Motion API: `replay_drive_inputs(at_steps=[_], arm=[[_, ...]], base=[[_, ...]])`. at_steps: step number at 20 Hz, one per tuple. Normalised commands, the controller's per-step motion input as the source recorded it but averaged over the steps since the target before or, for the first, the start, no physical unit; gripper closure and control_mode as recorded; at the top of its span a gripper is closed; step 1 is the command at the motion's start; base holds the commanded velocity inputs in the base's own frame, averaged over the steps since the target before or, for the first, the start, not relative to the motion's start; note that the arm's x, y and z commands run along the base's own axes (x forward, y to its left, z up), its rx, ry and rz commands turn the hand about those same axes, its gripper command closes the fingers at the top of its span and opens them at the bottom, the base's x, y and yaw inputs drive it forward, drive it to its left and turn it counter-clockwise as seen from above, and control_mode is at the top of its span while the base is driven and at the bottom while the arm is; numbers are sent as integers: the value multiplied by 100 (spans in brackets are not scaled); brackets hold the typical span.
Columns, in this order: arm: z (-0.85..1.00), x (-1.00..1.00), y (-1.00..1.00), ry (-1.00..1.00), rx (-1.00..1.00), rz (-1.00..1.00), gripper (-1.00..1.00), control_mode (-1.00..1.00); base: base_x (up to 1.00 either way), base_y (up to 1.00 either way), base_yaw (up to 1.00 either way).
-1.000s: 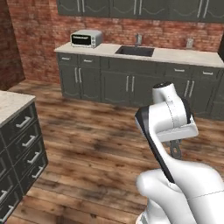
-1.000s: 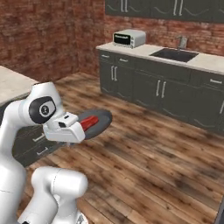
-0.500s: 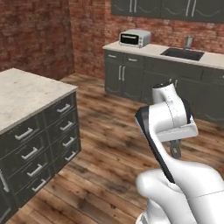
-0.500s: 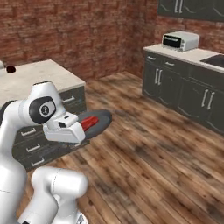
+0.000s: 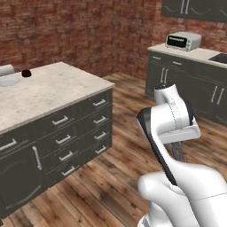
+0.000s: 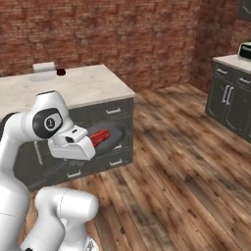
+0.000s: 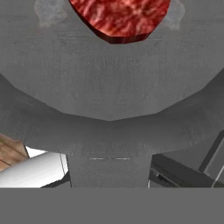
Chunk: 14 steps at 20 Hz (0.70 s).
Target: Pick up the pan with the steak in it and place it on the dining table. Then place the steak on the plate.
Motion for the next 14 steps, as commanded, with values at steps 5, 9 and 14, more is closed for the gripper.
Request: replay_drive_inputs(at_steps=[5, 9, 14], arm=[[0, 0, 0, 0, 0, 0, 100, 100], [0, 0, 0, 0, 0, 0, 100, 100], [0, 0, 0, 0, 0, 0, 100, 100]], base=[[-6, 15, 40], [-1, 18, 37], [9, 27, 27]])
